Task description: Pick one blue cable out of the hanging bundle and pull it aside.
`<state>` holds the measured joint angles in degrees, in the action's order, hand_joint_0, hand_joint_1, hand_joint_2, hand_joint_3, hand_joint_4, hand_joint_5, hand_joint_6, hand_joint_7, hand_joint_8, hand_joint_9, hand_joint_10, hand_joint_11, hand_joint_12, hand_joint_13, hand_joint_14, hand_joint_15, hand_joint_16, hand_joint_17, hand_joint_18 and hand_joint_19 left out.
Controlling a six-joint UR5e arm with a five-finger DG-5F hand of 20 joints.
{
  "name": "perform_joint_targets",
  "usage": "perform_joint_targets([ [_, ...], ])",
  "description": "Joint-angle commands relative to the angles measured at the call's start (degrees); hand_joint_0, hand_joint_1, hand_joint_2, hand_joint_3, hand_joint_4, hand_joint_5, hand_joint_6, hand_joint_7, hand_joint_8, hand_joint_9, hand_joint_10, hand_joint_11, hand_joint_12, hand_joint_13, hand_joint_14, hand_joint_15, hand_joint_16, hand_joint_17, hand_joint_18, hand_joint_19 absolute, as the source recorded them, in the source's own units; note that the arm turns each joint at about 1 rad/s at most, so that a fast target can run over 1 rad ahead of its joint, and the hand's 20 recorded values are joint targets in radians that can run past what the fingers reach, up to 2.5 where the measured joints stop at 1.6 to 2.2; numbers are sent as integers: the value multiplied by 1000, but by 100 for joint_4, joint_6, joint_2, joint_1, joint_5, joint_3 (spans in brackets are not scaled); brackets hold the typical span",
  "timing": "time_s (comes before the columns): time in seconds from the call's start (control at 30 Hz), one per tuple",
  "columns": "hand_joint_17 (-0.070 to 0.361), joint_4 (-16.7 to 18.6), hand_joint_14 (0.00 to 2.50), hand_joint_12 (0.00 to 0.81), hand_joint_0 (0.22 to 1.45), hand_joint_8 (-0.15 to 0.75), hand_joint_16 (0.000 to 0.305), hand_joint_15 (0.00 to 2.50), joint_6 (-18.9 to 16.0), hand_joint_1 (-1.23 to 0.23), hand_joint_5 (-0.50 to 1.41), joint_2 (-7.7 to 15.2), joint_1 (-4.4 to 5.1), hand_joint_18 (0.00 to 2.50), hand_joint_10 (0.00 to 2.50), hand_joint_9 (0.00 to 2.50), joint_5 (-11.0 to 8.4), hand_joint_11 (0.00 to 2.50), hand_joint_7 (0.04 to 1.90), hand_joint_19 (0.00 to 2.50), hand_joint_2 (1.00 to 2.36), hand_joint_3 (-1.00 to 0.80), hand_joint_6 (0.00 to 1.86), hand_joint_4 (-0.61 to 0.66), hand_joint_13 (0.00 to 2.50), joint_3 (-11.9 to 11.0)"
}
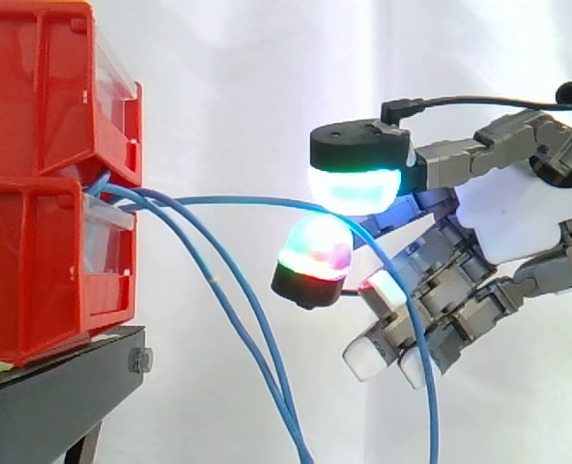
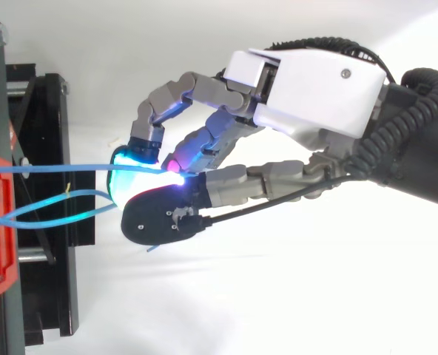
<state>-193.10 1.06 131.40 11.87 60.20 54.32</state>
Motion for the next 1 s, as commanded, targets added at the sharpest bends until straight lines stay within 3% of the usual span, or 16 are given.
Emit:
perform_joint_targets([
  [0.0, 114, 0, 19, 350, 601, 272, 51, 488, 0, -704, -141, 0, -9, 706, 23, 1090, -17, 939, 793, 500, 1015, -284, 913, 60, 751, -1],
  [0.17, 114, 0, 20, 351, 603, 271, 51, 496, 0, -693, -144, 8, -35, 709, 23, 1108, 1, 969, 781, 508, 1014, -300, 915, 66, 764, 8],
  [0.47, 119, -105, 19, 358, 543, 275, 53, 494, -185, -548, -147, 8, -97, 730, 22, 1108, 62, 931, 736, 506, 1000, -500, 910, 92, 783, 8],
  [0.97, 116, -185, 20, 356, 580, 281, 52, 503, -299, -517, -141, 0, -106, 729, 23, 1141, 89, 926, 771, 513, 1007, -418, 902, 78, 802, -18],
])
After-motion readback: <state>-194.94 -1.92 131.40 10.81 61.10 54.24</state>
